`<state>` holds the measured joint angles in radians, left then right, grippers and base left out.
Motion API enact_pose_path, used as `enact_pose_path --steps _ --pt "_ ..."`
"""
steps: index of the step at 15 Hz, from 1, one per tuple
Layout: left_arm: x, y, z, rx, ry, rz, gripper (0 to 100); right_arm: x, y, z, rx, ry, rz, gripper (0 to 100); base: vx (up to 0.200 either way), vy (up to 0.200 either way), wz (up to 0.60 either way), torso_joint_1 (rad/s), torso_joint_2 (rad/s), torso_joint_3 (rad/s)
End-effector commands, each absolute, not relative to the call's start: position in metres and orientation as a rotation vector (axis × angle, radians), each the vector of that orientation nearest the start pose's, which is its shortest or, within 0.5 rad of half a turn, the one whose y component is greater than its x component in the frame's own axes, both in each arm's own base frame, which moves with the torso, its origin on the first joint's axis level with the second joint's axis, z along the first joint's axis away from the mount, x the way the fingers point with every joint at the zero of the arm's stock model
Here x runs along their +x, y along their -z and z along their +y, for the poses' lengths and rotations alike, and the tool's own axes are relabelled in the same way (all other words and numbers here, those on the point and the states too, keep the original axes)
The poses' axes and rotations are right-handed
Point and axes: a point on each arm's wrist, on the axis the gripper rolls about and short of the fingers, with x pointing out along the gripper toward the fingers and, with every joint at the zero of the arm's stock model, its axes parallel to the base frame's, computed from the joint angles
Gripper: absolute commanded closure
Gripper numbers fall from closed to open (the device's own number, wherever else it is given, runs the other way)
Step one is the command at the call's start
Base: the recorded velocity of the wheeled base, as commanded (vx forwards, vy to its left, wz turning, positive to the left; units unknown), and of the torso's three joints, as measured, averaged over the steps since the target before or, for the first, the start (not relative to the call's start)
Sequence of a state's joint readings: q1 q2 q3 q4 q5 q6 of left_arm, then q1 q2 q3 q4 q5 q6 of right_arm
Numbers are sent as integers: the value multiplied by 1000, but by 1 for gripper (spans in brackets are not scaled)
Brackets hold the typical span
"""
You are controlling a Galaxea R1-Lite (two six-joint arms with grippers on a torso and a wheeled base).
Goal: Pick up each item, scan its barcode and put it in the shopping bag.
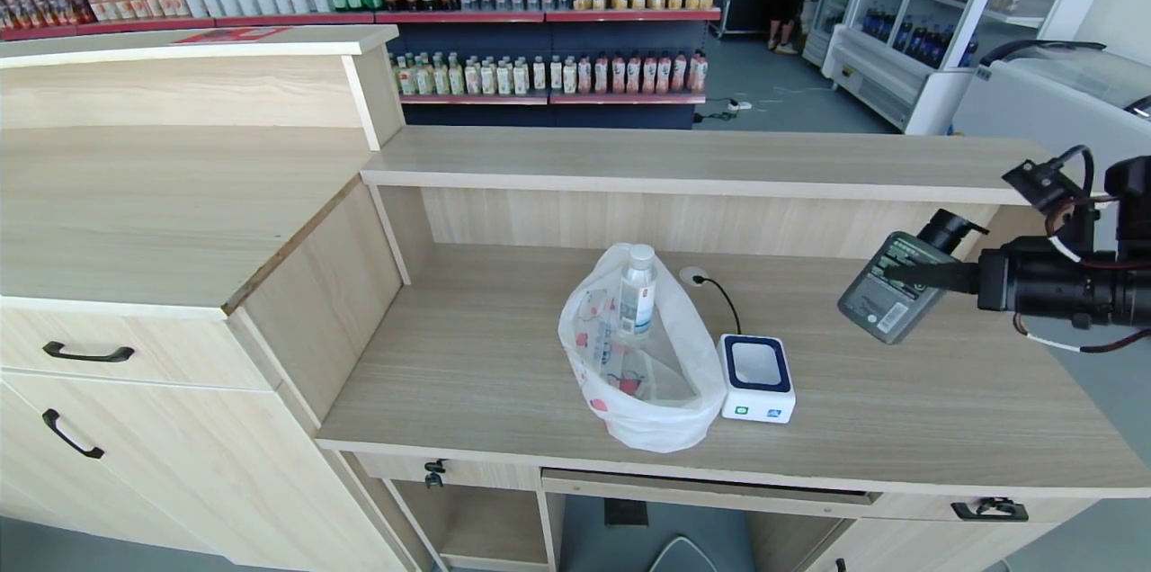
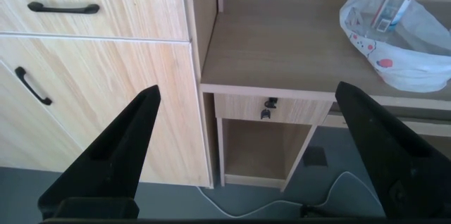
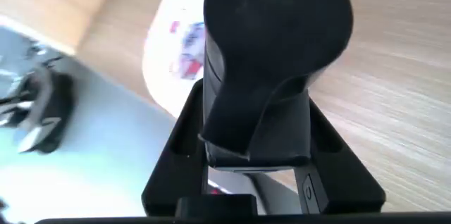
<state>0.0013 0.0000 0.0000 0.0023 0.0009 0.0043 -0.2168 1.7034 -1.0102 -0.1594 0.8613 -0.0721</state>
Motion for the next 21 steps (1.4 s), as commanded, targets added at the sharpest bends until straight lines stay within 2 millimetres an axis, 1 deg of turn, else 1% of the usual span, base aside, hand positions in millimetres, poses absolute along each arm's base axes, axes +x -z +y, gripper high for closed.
enact_pose_path --steps 1,3,5,6,9,12,15,18,21 --pt "-23 -75 0 5 -3 5 0 232 -256 3 268 -947 350 100 0 0 0 0 0 0" --pt "-23 -75 0 5 -3 5 0 211 -270 30 324 -1054 383 100 0 0 0 0 0 0" --pt "-23 -75 0 5 -3 5 0 192 -277 50 339 -1150 409 100 0 0 0 0 0 0" --pt "-23 -75 0 5 -3 5 0 184 -278 55 330 -1181 406 100 0 0 0 0 0 0" --pt "-23 -75 0 5 -3 5 0 158 -279 61 311 -1249 403 100 0 0 0 0 0 0" --pt "-23 -75 0 5 -3 5 0 140 -285 62 288 -1291 364 100 0 0 0 0 0 0" --pt "-23 -75 0 5 -3 3 0 129 -287 62 282 -1315 357 100 0 0 0 0 0 0" --pt "-23 -75 0 5 -3 5 0 126 -291 65 276 -1342 355 100 0 0 0 0 0 0" --pt "-23 -75 0 5 -2 5 0 122 -300 71 287 -1384 354 100 0 0 0 0 0 0"
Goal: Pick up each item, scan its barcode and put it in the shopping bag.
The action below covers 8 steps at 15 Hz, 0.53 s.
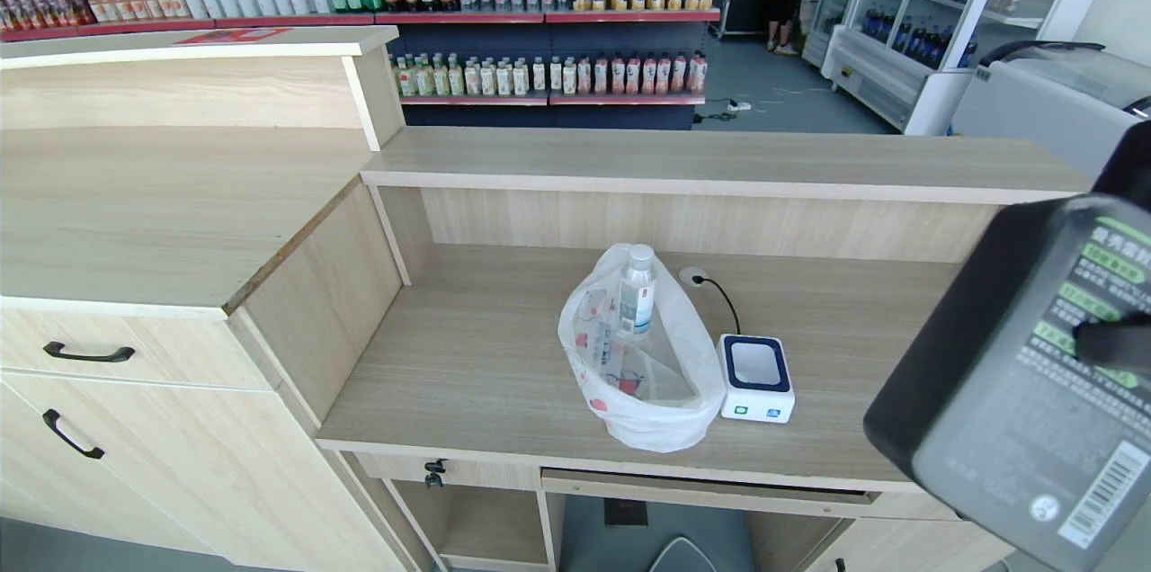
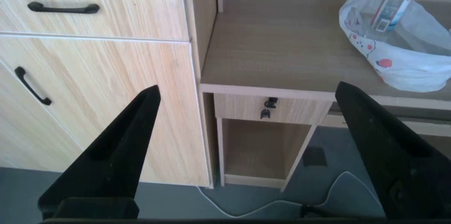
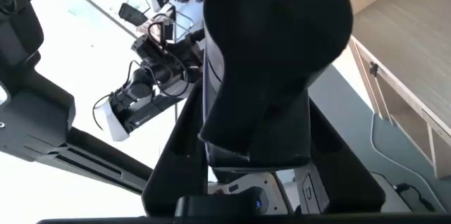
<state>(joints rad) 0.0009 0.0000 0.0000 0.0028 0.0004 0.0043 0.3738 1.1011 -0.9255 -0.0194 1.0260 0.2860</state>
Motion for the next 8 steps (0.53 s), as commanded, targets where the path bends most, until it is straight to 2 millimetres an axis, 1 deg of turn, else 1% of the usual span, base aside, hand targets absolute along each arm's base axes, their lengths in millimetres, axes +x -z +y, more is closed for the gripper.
enact_pose_path --steps 1,8 --pt "-23 -75 0 5 -3 5 0 122 -300 74 287 -1379 356 100 0 0 0 0 0 0" --pt "-23 -75 0 5 -2 5 0 124 -290 77 292 -1365 390 100 0 0 0 0 0 0"
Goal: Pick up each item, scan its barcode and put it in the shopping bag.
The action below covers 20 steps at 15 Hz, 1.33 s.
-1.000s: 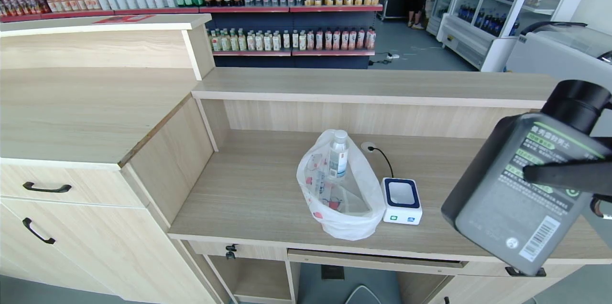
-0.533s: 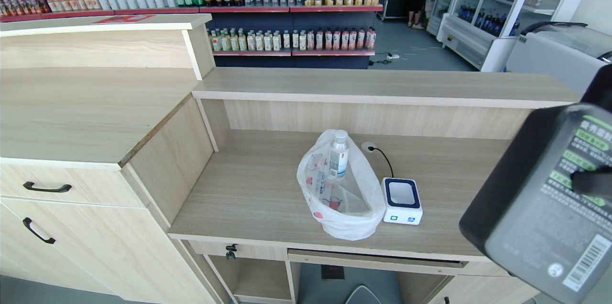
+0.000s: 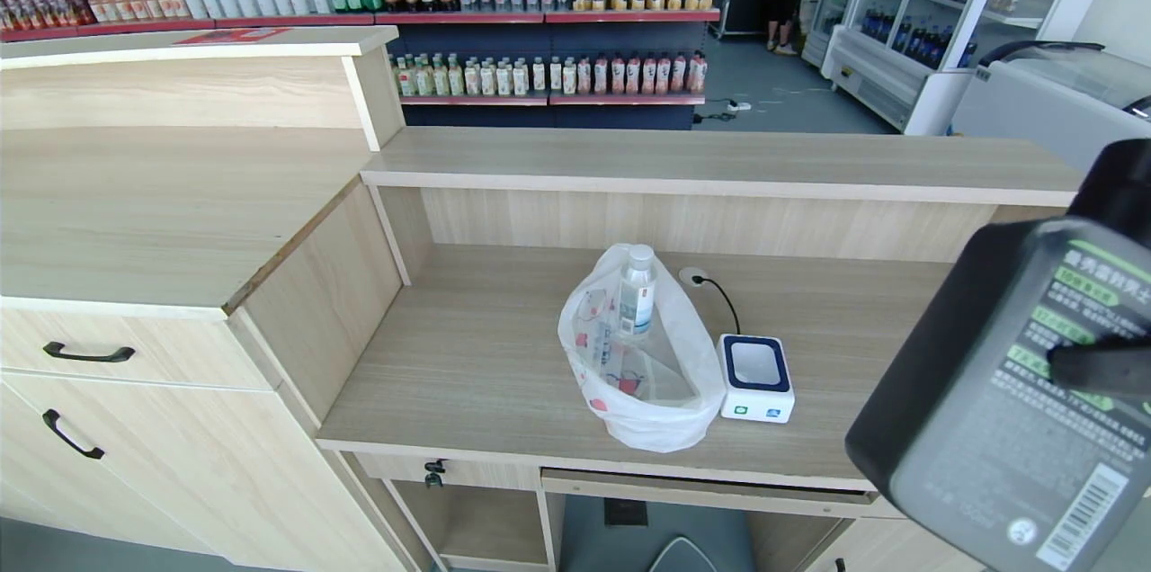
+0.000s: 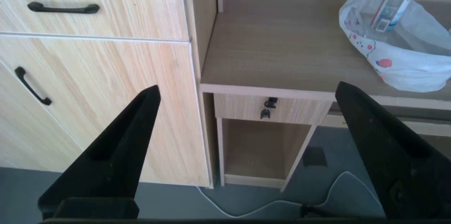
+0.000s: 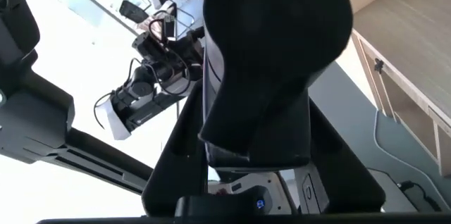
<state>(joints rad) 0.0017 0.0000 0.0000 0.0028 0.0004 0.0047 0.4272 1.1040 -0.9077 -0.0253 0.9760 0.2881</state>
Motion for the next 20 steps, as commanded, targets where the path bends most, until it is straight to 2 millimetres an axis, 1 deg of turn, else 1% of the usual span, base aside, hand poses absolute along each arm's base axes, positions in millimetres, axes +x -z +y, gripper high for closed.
enact_pose_path --steps 1,3,20 --pt "-23 -75 0 5 -2 5 0 123 -286 77 288 -1363 398 100 0 0 0 0 0 0" --pt "-23 -75 0 5 -2 5 0 124 -280 77 264 -1361 396 100 0 0 0 0 0 0" --pt "-23 -75 0 5 -2 5 0 126 -280 77 261 -1356 392 100 0 0 0 0 0 0"
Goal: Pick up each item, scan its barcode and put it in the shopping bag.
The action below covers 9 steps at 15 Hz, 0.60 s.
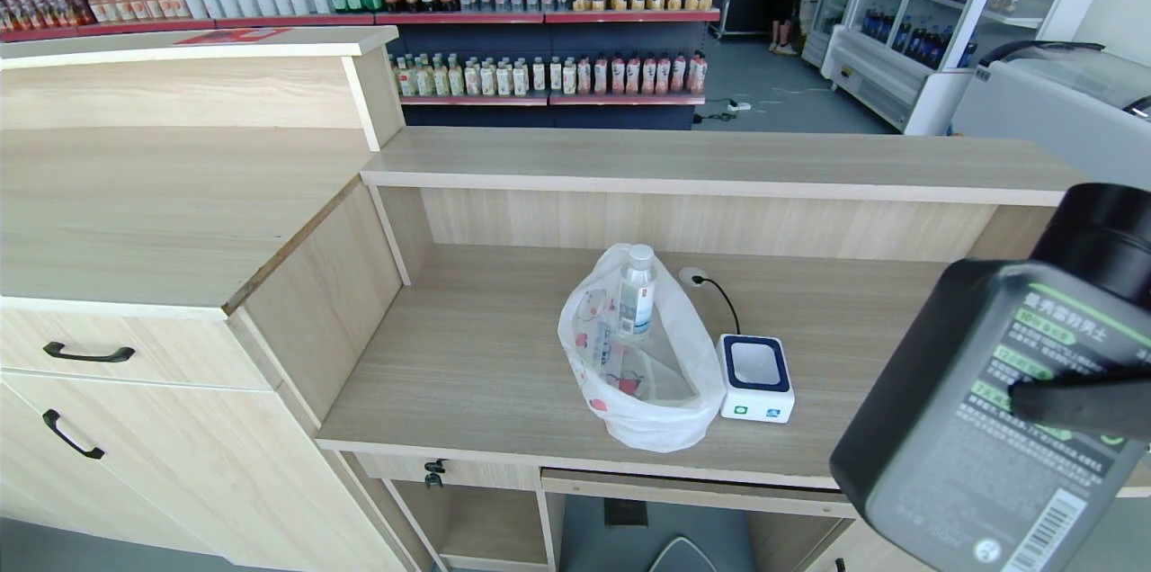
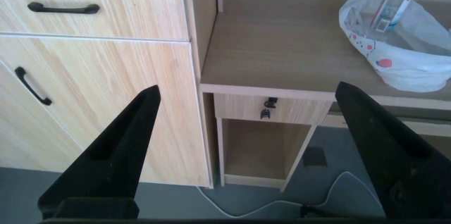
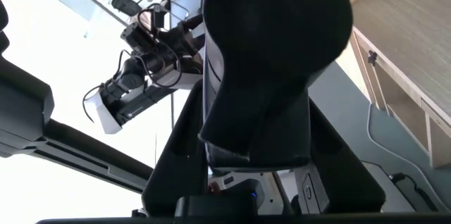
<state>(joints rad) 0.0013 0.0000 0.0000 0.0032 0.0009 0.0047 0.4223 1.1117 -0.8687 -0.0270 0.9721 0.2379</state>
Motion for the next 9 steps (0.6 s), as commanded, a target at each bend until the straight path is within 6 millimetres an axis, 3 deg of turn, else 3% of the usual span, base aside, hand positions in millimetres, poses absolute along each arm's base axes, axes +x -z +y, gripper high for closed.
enact_pose_path --steps 1,6,8,9 --pt "-23 -75 0 5 -3 5 0 126 -281 77 261 -1356 390 100 0 0 0 0 0 0" --pt "-23 -75 0 5 -3 3 0 137 -275 79 203 -1231 356 100 0 0 0 0 0 0" --pt "-23 -75 0 5 -3 5 0 175 -247 69 -103 -911 252 100 0 0 0 0 0 0" --pt "-23 -75 0 5 -2 5 0 194 -228 54 -276 -782 206 100 0 0 0 0 0 0"
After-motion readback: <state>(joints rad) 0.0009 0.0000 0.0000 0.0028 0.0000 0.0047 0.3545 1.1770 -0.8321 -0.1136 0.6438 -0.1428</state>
